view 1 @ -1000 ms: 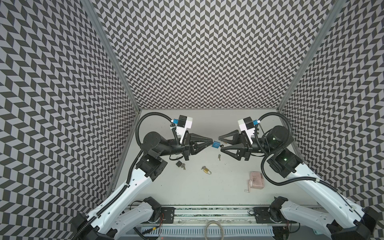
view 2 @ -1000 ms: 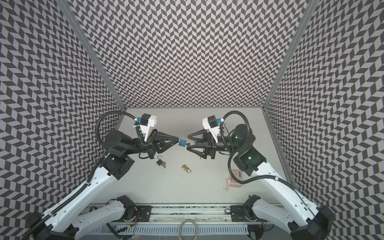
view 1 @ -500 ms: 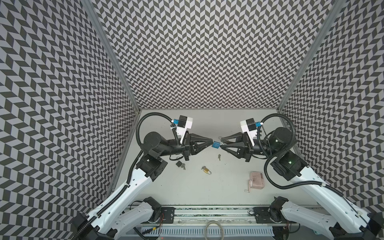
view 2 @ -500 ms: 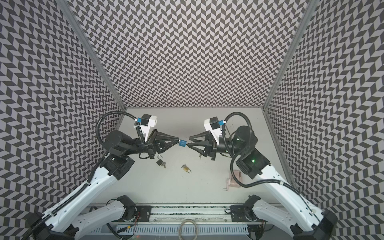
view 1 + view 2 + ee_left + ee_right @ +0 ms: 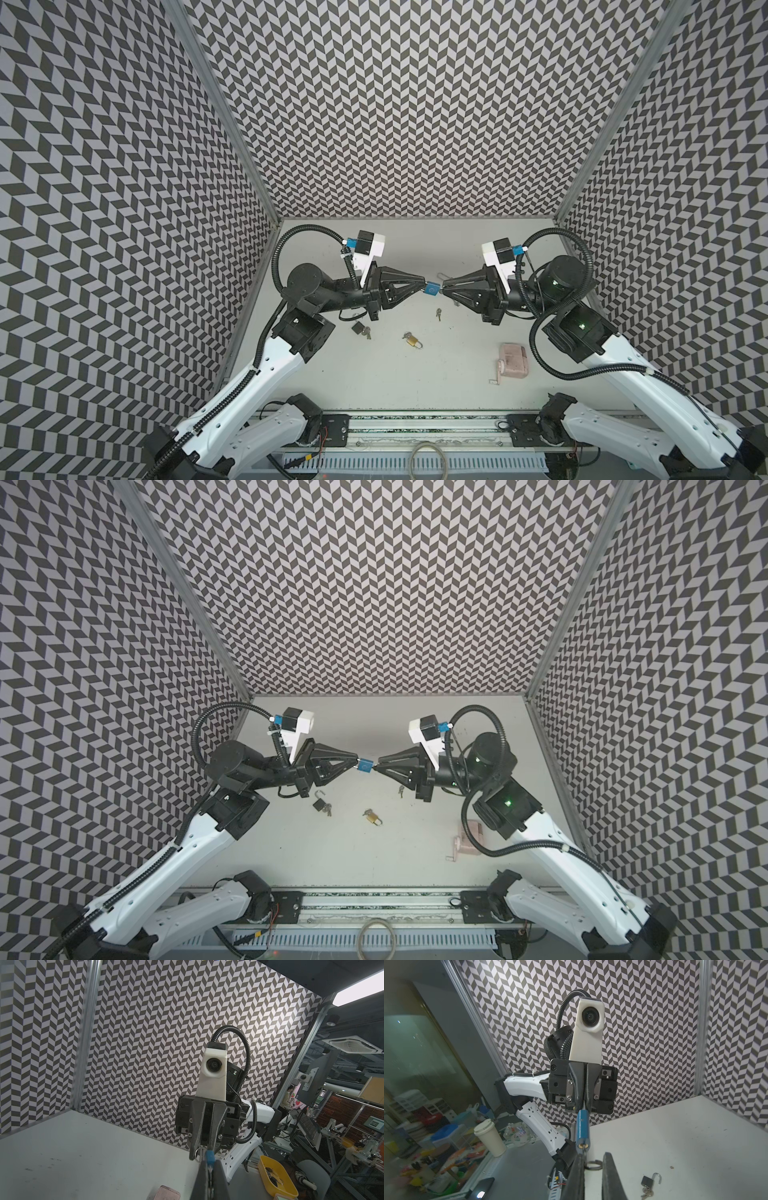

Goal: Lock with the key

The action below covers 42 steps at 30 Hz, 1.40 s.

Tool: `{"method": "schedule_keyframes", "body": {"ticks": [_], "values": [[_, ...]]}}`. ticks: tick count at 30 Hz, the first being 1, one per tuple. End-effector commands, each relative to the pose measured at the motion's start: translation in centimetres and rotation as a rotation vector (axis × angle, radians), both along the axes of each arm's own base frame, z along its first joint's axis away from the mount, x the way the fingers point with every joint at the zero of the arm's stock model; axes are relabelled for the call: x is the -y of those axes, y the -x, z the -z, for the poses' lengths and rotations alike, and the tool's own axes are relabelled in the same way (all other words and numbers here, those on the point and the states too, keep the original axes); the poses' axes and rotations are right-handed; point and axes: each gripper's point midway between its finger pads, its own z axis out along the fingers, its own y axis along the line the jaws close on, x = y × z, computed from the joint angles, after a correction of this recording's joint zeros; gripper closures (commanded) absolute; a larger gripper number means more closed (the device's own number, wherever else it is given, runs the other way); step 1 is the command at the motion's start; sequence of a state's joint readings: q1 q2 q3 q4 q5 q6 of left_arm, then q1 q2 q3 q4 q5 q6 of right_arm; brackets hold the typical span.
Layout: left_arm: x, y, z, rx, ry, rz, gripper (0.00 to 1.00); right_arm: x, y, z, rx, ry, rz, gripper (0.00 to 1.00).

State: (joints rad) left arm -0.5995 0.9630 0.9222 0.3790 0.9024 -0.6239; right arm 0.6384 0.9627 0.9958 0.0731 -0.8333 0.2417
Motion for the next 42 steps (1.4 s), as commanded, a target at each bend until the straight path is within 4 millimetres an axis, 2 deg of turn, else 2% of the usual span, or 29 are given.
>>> {"method": "schedule_keyframes", "body": {"ticks": [1, 9, 17, 23, 27, 29, 33, 38, 42], "values": [[-0.2, -0.1, -0.4, 0.017, 0.008, -0.011, 1.00, 0.1, 0.1, -1.0, 0.038, -0.013, 0.009, 1.00], [-0.8, -1.0, -0.4, 0.009, 0.007, -0.058, 1.00, 0.4, 0.4, -1.0, 0.058, -0.011, 0.017, 1.00], [-2.8, -1.8, -0.9, 0.011, 0.021, -0.116, 1.00, 0.8, 0.6, -1.0, 0.075, -0.007, 0.030, 1.00], [-2.8, -2.5, -0.4, -0.014, 0.015, -0.124, 1.00, 1.3, 0.3, -0.6, 0.080, -0.003, 0.077, 1.00], [-3.6, -2.5, -0.6, -0.009, 0.032, -0.177, 1.00, 1.6, -0.4, -0.4, 0.072, 0.002, 0.132, 1.00], [-4.1, -2.8, -0.4, -0.018, 0.029, -0.204, 1.00, 1.8, -1.2, 0.2, 0.054, 0.012, 0.178, 1.00], [-5.7, -4.9, 0.2, -0.064, 0.023, -0.310, 1.00, 2.8, -2.5, 1.5, 0.008, 0.028, 0.286, 1.00], [-7.4, -7.6, 2.1, -0.142, -0.001, -0.449, 1.00, 3.4, -3.9, 4.5, -0.073, 0.093, 0.377, 1.00], [-8.0, -9.7, 4.5, -0.219, -0.056, -0.530, 1.00, 3.8, -5.2, 7.5, -0.151, 0.167, 0.440, 1.00]]}}
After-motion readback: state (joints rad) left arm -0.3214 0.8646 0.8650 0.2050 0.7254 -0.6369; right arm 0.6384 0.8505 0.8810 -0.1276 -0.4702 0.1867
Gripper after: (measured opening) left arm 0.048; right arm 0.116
